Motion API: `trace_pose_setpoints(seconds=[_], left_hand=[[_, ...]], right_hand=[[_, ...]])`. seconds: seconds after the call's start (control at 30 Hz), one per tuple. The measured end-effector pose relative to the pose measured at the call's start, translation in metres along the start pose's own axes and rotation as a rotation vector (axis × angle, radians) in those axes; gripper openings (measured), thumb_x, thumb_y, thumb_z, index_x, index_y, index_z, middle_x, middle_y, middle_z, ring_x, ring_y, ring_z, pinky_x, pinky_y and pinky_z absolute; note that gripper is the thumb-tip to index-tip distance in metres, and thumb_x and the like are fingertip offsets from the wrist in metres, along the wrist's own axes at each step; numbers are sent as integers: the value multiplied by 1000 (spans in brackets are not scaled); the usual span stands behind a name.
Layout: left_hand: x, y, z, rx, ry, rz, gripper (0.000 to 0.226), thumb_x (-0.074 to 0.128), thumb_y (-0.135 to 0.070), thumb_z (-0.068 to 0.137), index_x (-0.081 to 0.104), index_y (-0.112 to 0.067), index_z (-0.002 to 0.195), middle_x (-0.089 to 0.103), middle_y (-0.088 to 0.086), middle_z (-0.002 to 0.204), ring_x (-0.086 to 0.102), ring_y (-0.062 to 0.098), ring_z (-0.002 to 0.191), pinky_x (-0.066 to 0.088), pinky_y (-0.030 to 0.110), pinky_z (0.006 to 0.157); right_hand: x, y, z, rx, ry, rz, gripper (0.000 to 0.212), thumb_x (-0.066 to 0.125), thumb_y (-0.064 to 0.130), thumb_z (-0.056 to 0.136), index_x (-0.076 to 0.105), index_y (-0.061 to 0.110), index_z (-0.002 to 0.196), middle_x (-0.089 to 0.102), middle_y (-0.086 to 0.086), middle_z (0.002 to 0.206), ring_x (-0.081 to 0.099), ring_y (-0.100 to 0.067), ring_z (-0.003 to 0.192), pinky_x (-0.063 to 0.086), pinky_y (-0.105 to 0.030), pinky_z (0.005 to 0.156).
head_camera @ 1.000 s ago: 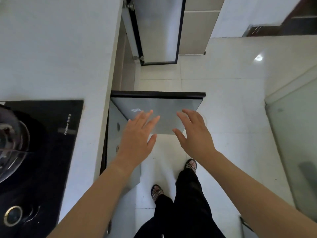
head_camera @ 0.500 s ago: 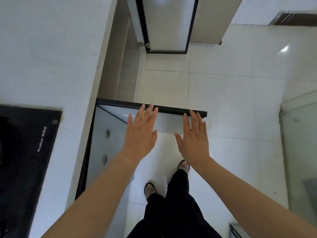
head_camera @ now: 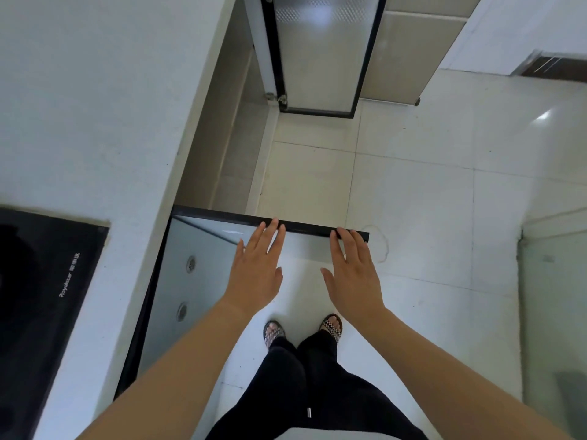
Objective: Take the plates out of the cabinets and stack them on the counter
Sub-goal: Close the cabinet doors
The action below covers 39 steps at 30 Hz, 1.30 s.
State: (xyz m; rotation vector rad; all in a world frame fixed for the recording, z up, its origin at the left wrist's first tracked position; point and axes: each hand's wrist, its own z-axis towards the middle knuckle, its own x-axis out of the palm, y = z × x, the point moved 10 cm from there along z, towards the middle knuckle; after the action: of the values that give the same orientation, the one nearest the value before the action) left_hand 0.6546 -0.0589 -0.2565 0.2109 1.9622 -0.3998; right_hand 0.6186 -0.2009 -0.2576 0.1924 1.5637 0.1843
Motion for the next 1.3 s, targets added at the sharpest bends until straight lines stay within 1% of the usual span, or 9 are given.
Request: trace_pose_setpoints(seconds=[0.3, 0.47, 0.57, 0.63, 0.73, 0.83, 0.9, 1.13, 1.3], left_hand=[[-17, 4, 39, -47, -7, -117, 73, 47, -24, 93, 0, -22, 149, -2, -3, 159, -2, 18, 146, 16, 45, 117], [-44, 14, 69, -10, -84, -172, 66, 51, -20, 88, 21, -21, 147, 28, 0, 151, 23, 18, 140, 28, 43, 111], [-52, 20, 84, -9, -77, -138, 61, 48, -22, 89, 25, -23, 146, 30, -5, 148, 30, 15, 136, 34, 35, 103], [-62, 21, 92, 16, -97, -139, 58, 58, -21, 83, 41, -22, 138, 44, -4, 139, 45, 18, 125, 42, 35, 90], [-80, 33, 107, 35, -213, -181, 47, 78, -18, 65, 66, -21, 111, 66, -4, 107, 66, 17, 93, 52, 35, 76], [-89, 45, 124, 21, -246, -261, 38, 79, -16, 68, 68, -18, 105, 68, -2, 98, 66, 18, 84, 54, 32, 70], [-93, 54, 135, -31, -226, -323, 31, 70, -16, 78, 66, -19, 109, 66, -2, 103, 64, 19, 88, 51, 30, 68], [-104, 81, 165, -224, -153, -403, 28, 46, -23, 95, 57, -30, 120, 58, -11, 116, 55, 10, 103, 49, 26, 79], [-114, 105, 178, -441, -145, -420, 30, 44, -24, 96, 54, -35, 123, 56, -16, 121, 53, 8, 108, 50, 27, 79]], right_hand=[[-13, -15, 62, -27, 30, 45, 64, 76, 20, 74, 50, 0, 129, 52, -17, 131, 48, -37, 124, 51, -42, 92], [-32, -23, 116, -29, -15, 101, 43, 77, 16, 74, 63, 3, 112, 61, -10, 113, 58, -29, 106, 56, -30, 66], [-32, -28, 149, -29, -16, 135, 30, 80, 15, 70, 69, 5, 97, 65, -6, 99, 61, -28, 95, 56, -31, 61], [-30, -31, 167, -24, -2, 168, 25, 82, 14, 68, 71, 8, 89, 67, -4, 92, 63, -27, 89, 53, -29, 60], [-30, -33, 188, -27, 18, 196, 22, 82, 15, 68, 71, 11, 86, 67, -2, 89, 63, -24, 86, 48, -25, 60], [-29, -30, 211, -48, 51, 197, 20, 80, 17, 70, 72, 12, 88, 67, -1, 90, 63, -24, 89, 51, -28, 61], [-29, -26, 227, -81, 73, 199, 19, 79, 17, 71, 72, 12, 88, 67, -2, 91, 62, -24, 91, 51, -29, 64], [-19, -14, 285, -196, 175, 231, 19, 75, 18, 75, 72, 13, 93, 66, -1, 97, 59, -21, 97, 52, -29, 73], [-17, 11, 329, -401, 209, 219, 21, 78, 14, 72, 71, 14, 92, 66, 0, 95, 61, -18, 93, 56, -28, 63]])
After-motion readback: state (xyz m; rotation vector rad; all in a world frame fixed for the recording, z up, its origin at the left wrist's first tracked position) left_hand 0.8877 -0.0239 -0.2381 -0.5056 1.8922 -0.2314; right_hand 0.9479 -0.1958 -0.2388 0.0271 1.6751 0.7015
